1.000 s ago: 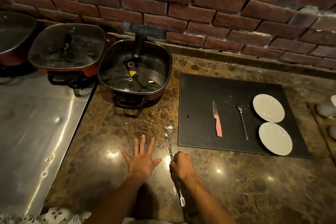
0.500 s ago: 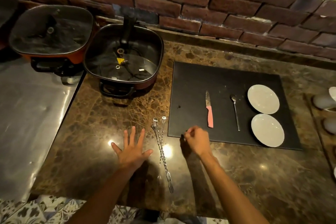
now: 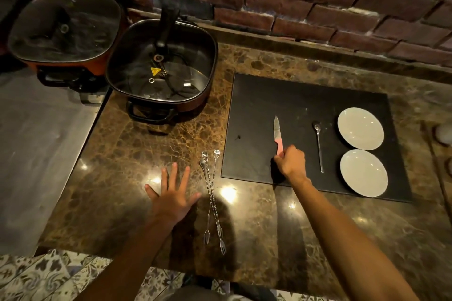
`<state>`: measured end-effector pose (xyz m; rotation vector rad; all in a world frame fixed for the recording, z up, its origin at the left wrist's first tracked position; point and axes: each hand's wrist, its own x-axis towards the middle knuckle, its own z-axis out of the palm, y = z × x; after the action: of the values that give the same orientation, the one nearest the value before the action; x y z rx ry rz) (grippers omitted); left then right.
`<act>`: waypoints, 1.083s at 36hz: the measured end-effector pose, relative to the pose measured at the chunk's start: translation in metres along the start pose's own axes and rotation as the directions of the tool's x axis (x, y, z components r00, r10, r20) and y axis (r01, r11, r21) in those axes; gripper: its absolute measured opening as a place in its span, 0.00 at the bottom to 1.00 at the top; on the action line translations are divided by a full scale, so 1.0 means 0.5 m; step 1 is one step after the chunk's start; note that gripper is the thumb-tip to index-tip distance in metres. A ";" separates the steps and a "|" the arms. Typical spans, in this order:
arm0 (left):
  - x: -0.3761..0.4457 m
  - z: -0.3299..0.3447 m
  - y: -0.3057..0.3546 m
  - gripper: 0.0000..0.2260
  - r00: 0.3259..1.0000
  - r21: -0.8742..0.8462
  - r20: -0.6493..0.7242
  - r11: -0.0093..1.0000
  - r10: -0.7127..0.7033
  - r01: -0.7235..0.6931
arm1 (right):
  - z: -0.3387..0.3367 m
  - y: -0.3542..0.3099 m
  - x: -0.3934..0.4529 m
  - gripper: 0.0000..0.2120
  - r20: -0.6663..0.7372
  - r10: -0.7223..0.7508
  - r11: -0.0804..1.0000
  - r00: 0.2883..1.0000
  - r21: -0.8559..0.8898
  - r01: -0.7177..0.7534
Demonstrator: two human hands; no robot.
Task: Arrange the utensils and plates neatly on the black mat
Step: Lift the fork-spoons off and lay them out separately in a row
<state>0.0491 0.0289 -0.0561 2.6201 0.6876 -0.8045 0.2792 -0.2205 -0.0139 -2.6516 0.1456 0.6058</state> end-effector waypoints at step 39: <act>-0.003 0.033 -0.023 0.36 0.998 -0.010 0.042 0.999 0.037 -0.036 | 0.036 0.003 -0.100 0.14 0.006 0.059 0.997 0.998 0.052 -0.059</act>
<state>0.0346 0.0310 -0.0699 2.5924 0.6287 -0.8411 0.2270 -0.2140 -0.0074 -2.6034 0.2356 0.6190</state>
